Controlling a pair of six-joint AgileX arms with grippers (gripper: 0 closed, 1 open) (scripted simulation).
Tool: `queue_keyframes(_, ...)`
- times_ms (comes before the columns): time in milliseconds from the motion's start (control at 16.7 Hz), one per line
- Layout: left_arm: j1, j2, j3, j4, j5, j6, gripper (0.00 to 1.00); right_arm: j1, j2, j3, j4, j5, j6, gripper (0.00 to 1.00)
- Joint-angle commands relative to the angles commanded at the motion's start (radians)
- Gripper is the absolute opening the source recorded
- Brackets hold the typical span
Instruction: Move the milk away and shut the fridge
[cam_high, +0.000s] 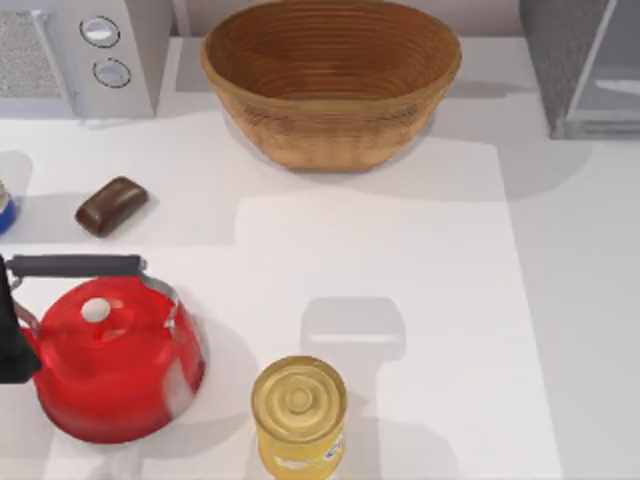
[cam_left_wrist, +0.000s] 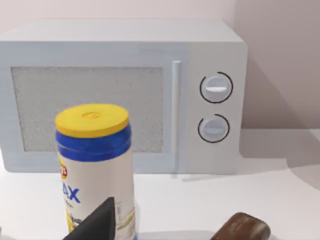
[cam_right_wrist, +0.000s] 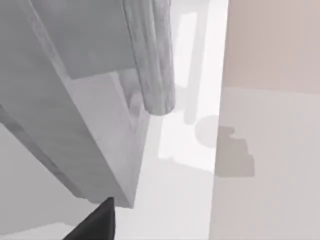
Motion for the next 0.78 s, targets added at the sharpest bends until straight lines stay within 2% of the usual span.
queue_keyframes(420,0.0,0.0,0.0,0.0,0.0,0.0,1.0,0.355,-0.021,0.003,0.521,0.071,0.609,1.0)
queue_keyframes(600,0.0,0.0,0.0,0.0,0.0,0.0,1.0,0.441,-0.032,-0.025,0.698,0.104,0.799,1.0)
queue_keyframes(780,0.0,0.0,0.0,0.0,0.0,0.0,1.0,0.491,-0.042,-0.053,0.809,0.133,0.912,1.0)
